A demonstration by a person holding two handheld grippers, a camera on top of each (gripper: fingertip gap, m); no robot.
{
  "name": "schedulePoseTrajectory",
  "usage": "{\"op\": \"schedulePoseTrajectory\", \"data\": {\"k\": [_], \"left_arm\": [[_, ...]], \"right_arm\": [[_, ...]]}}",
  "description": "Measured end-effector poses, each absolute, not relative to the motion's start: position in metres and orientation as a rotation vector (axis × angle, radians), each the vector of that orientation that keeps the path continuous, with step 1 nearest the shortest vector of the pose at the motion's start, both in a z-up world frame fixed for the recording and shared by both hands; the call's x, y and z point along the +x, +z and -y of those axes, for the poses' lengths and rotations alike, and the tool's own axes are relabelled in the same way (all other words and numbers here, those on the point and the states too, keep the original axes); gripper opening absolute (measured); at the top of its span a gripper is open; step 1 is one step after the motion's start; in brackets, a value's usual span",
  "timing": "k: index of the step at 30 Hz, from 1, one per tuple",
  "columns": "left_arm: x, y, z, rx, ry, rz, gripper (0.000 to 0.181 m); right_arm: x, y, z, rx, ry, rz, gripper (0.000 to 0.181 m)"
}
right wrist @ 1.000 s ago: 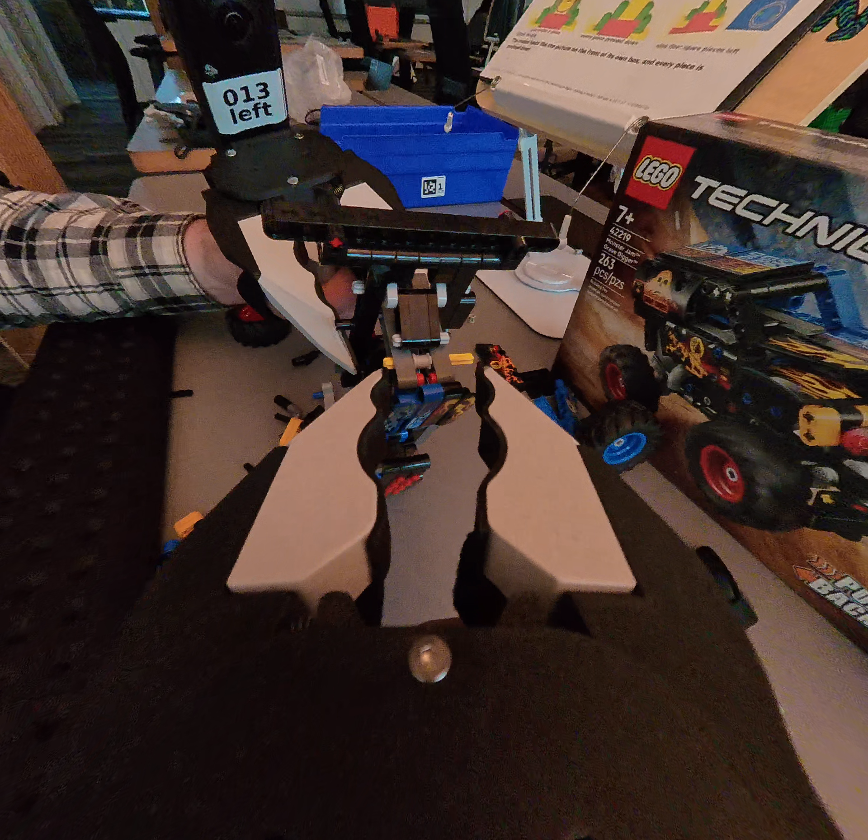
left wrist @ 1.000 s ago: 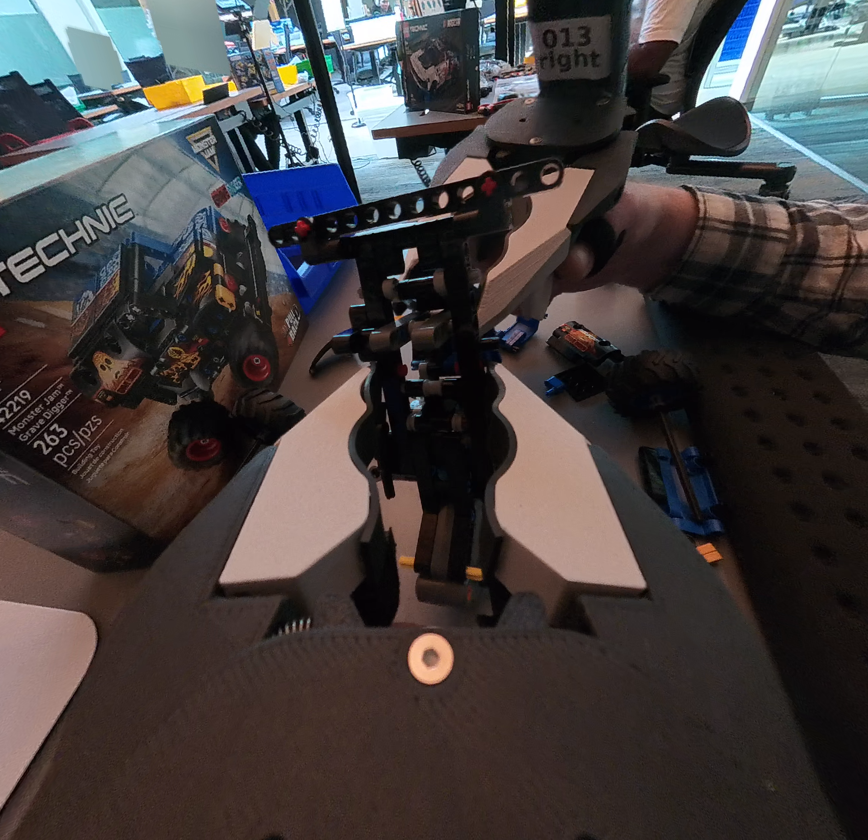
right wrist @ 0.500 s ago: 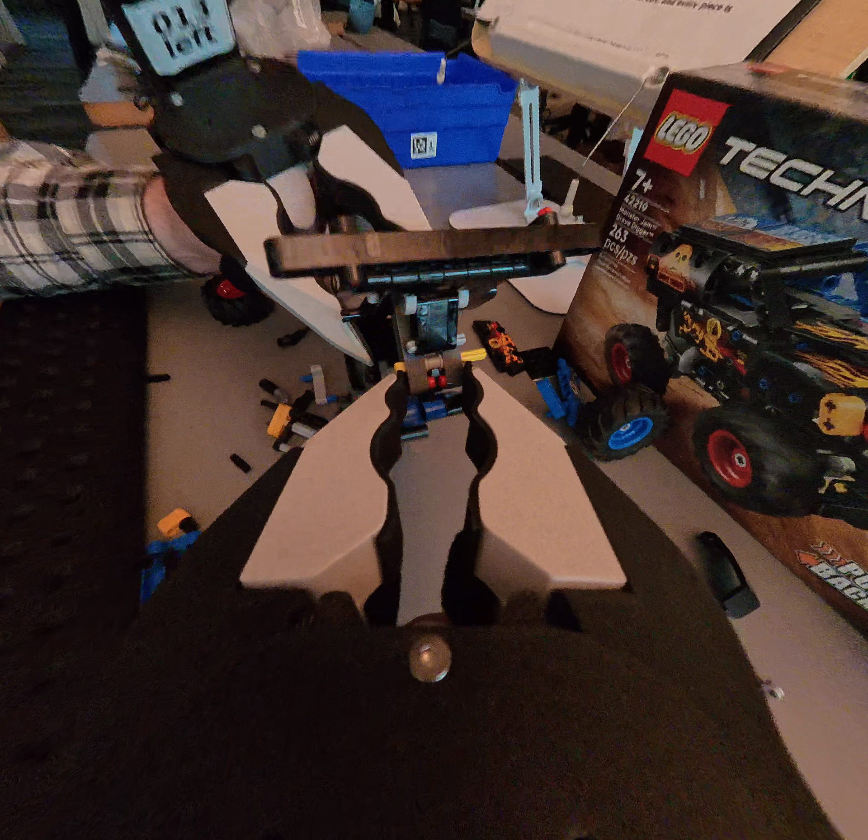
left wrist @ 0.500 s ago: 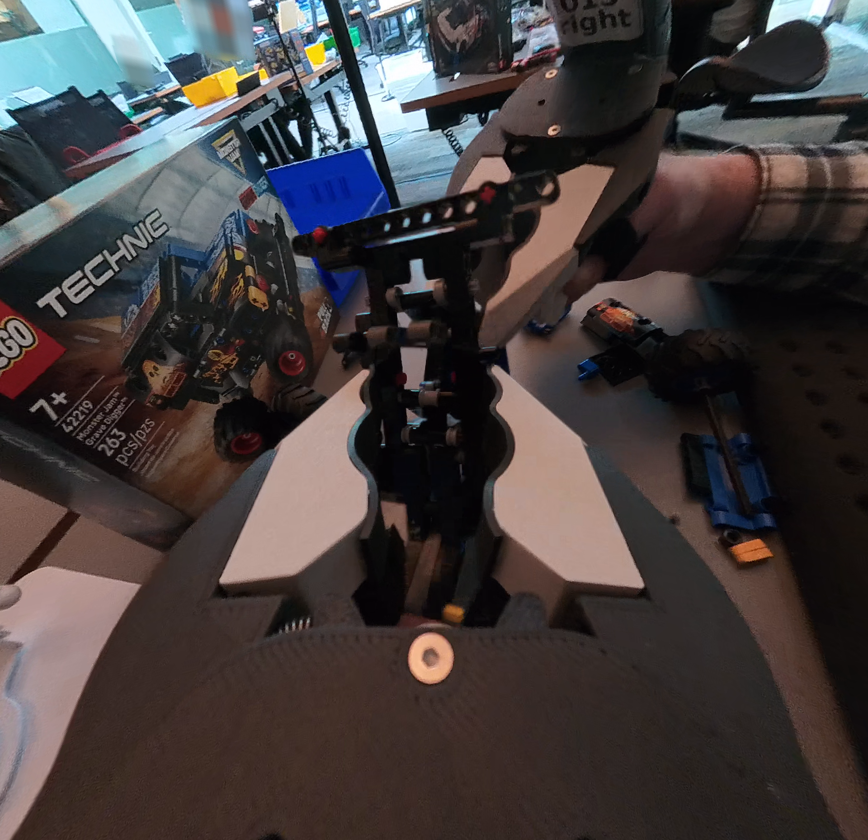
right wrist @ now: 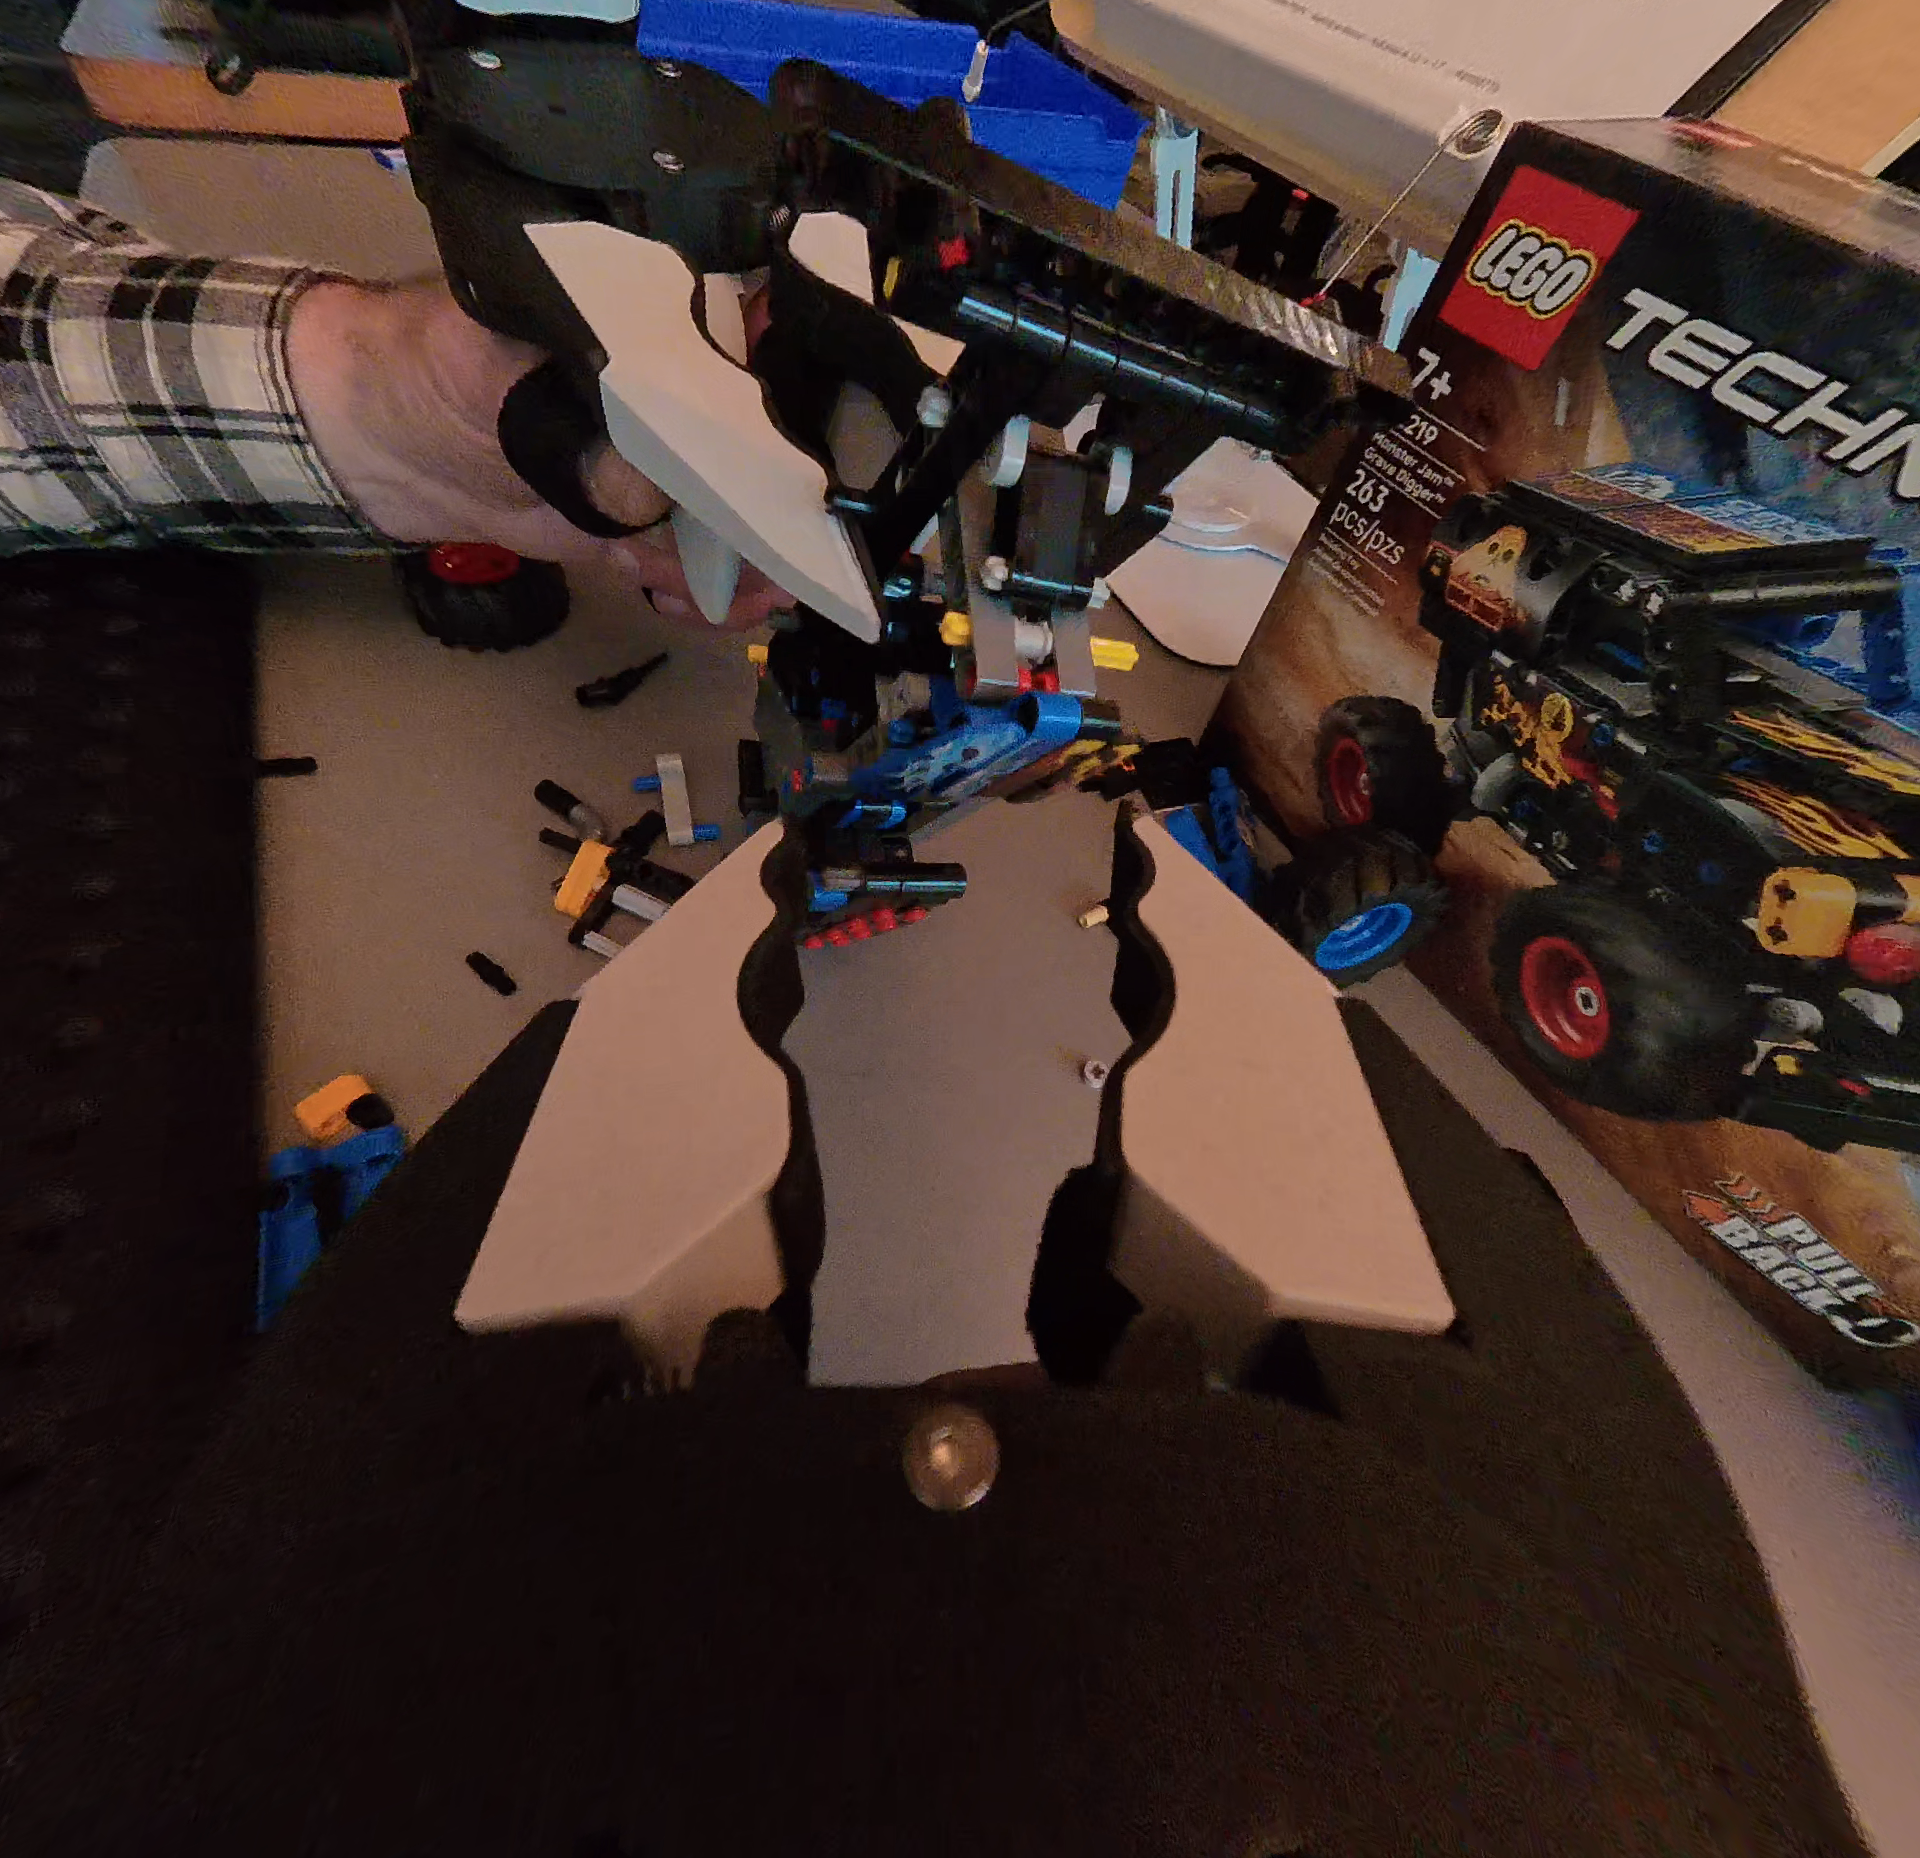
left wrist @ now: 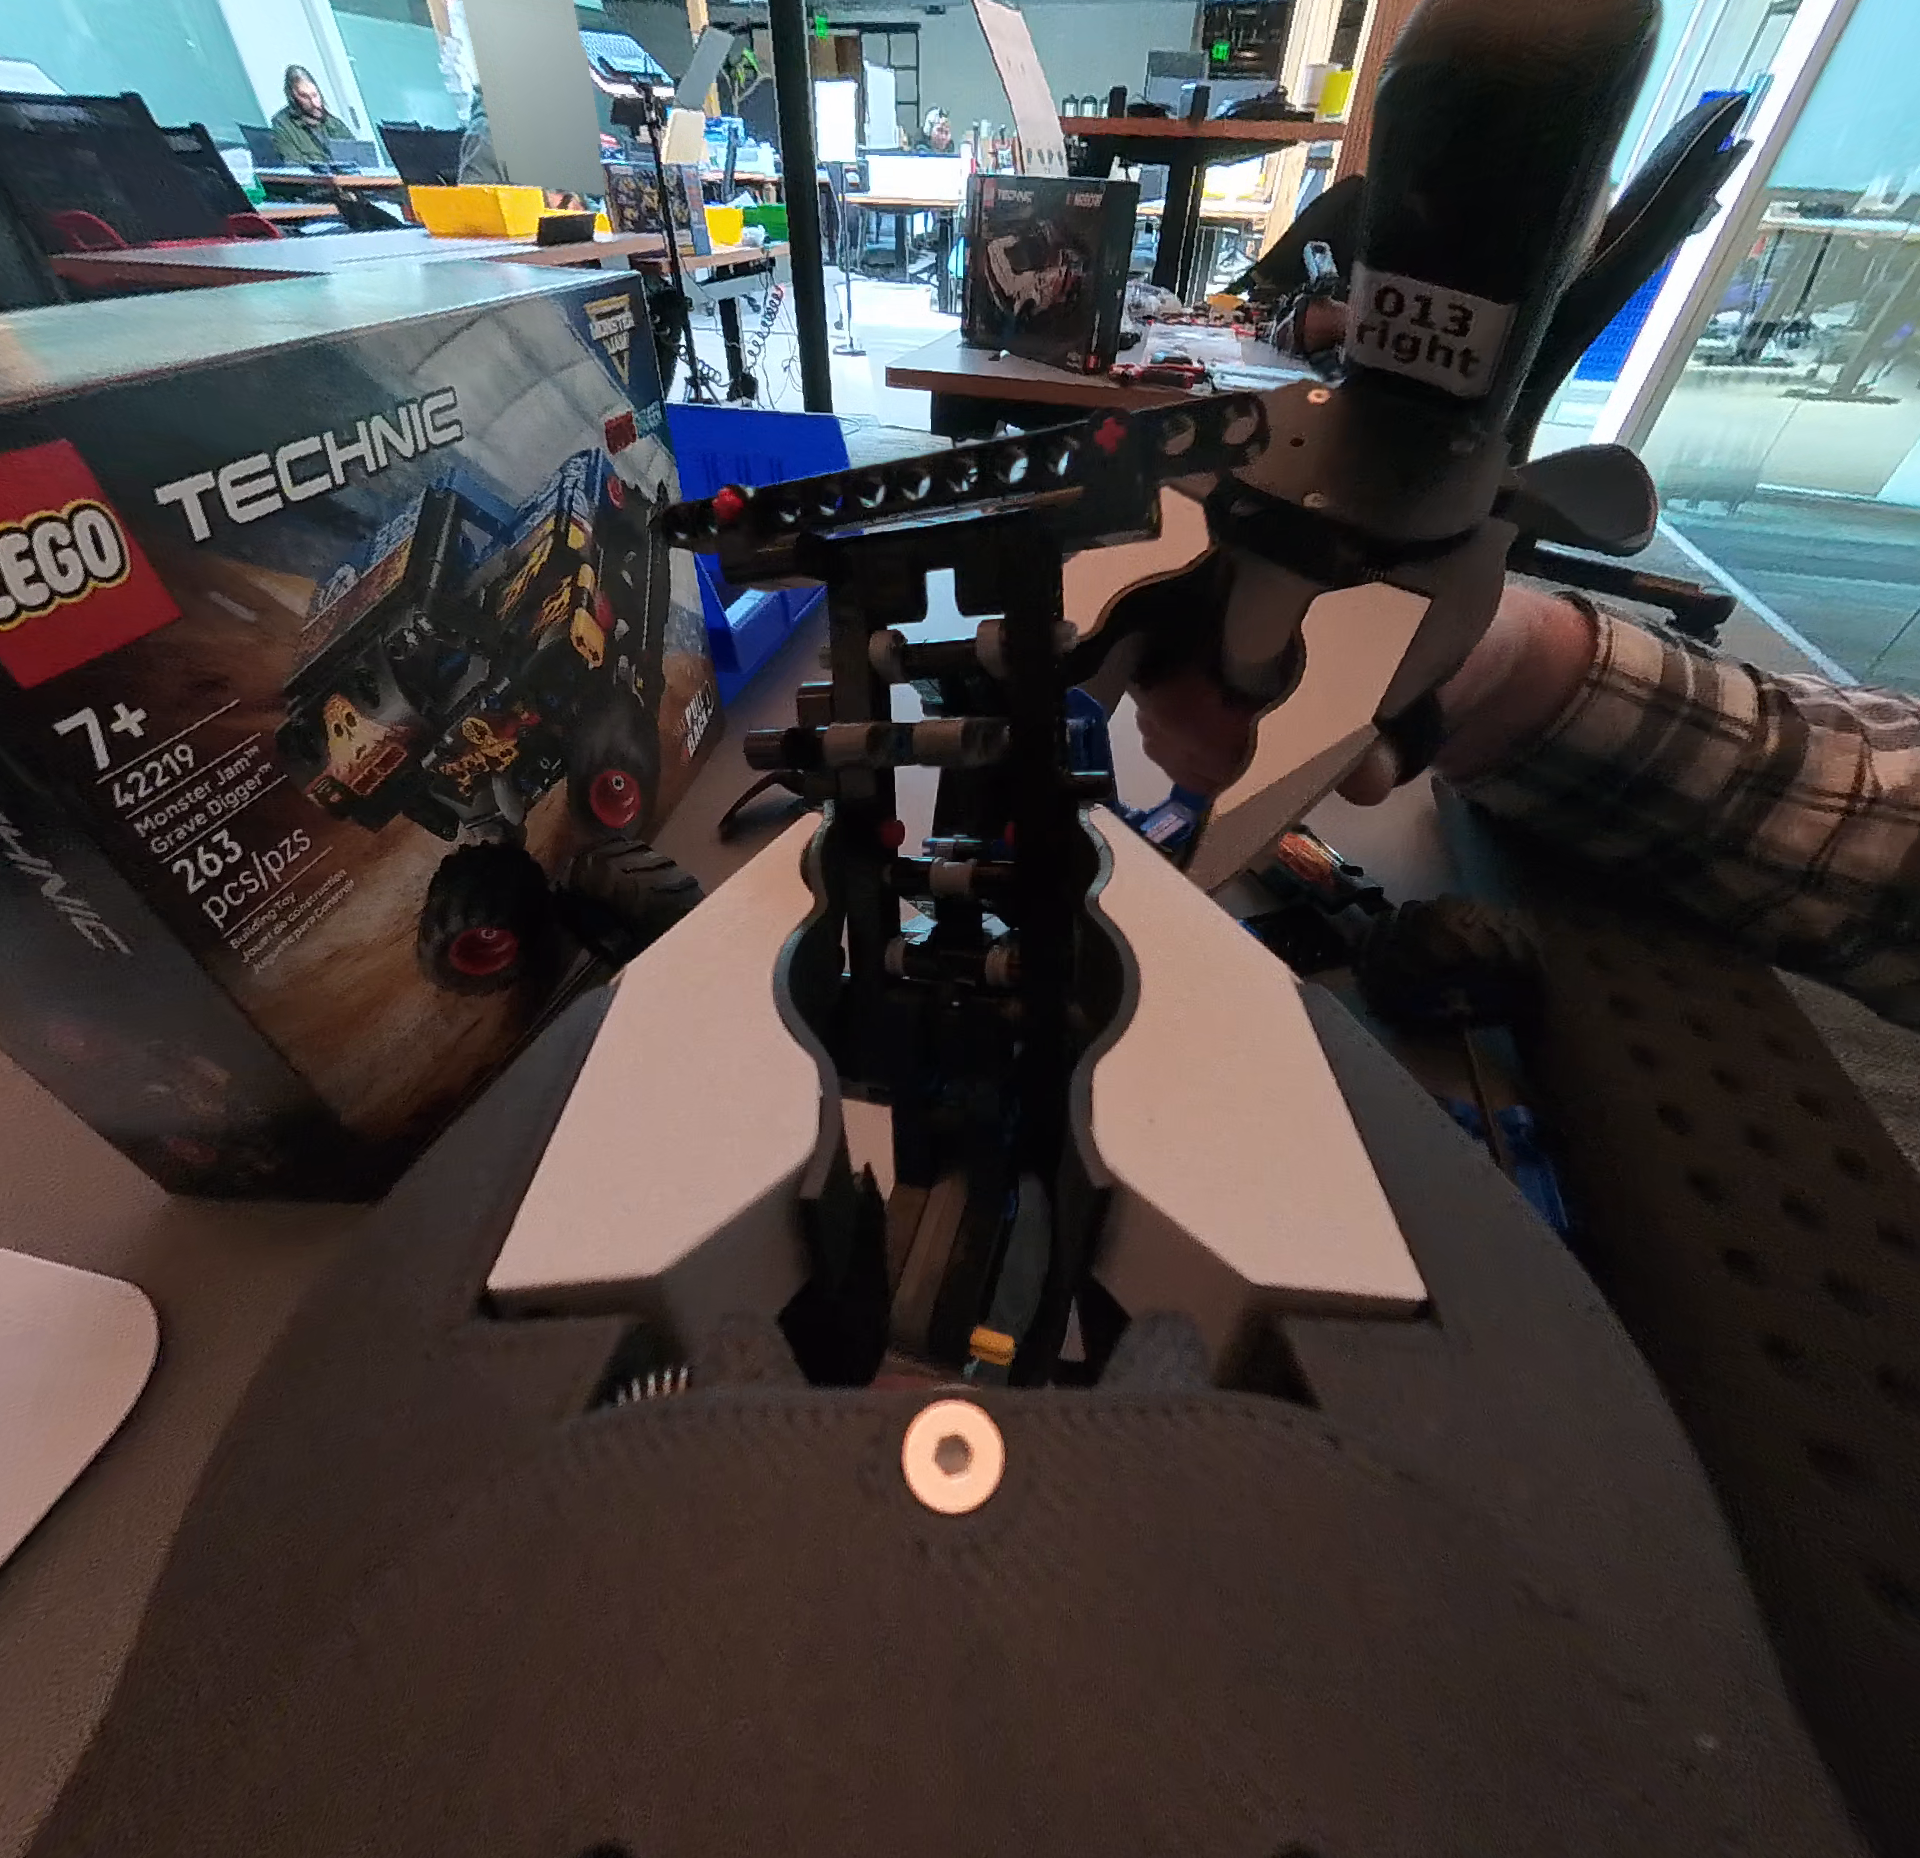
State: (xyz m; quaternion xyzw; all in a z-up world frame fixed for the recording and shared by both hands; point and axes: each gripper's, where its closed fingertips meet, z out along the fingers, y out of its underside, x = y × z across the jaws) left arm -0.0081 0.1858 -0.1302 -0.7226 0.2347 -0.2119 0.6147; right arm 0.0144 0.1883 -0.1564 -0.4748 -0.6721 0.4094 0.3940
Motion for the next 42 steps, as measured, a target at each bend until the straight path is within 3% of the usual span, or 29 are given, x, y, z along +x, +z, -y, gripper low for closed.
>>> {"op": "schedulePoseTrajectory", "data": {"k": [3,5,10,12,22,26,42], "left_arm": [[-0.006,-0.128,-0.186,-1.645,-0.477,-0.543,0.04],[-0.005,-0.122,-0.183,-1.612,-0.53,-0.531,0.04],[0.0,-0.116,-0.18,-1.564,-0.549,-0.544,0.04],[0.003,-0.113,-0.178,-1.545,-0.571,-0.547,0.04],[0.004,-0.103,-0.175,-1.501,-0.547,-0.545,0.04],[-0.011,-0.099,-0.176,-1.496,-0.542,-0.513,0.04],[-0.014,-0.12,-0.182,-1.59,-0.665,-0.45,0.038]], "right_arm": [[0.01,-0.147,-0.183,-1.213,1.159,1.646,0.059],[0.01,-0.138,-0.186,-1.238,1.28,1.568,0.044],[0.005,-0.139,-0.183,-1.278,1.391,1.536,0.054],[0.006,-0.134,-0.178,-1.258,1.444,1.532,0.047],[0.002,-0.128,-0.183,-1.164,1.189,1.532,0.043],[0.006,-0.118,-0.182,-1.076,1.118,1.518,0.012],[0.013,-0.122,-0.196,-1.176,1.176,1.495,0.008]]}}
